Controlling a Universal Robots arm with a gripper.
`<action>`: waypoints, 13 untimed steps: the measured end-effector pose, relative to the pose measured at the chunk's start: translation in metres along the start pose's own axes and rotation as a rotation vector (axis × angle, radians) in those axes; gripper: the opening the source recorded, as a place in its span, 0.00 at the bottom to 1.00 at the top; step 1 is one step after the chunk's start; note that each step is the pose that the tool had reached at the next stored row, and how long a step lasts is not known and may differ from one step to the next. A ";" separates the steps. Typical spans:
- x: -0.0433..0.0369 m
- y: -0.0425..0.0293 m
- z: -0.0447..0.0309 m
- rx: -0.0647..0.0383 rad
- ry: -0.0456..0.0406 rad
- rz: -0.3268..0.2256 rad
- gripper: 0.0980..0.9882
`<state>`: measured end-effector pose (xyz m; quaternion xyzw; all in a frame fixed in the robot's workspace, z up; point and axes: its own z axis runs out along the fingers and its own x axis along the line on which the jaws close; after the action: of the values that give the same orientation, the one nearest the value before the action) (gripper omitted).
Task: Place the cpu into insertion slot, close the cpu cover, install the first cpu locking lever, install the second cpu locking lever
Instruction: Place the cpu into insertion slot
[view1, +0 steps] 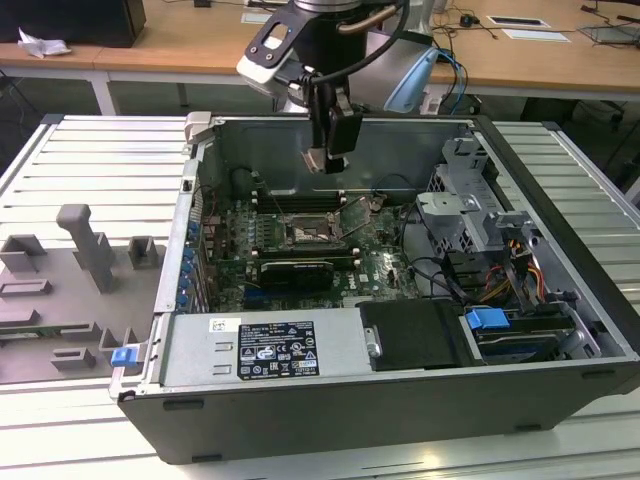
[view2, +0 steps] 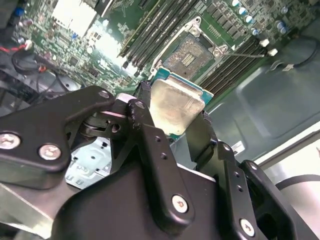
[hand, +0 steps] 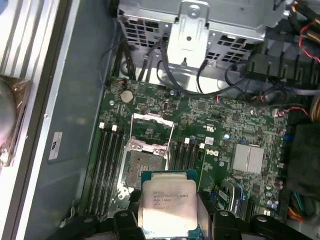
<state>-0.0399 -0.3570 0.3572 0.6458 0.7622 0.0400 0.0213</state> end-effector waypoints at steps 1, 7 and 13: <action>0.0000 -0.0001 0.0014 0.000 -0.0012 0.014 0.48; -0.0002 -0.0010 0.0110 0.000 -0.0050 0.045 0.48; -0.0004 -0.0032 0.0241 0.000 -0.0050 0.046 0.48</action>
<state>-0.0409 -0.3571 0.3329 0.6632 0.7471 0.0389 0.0223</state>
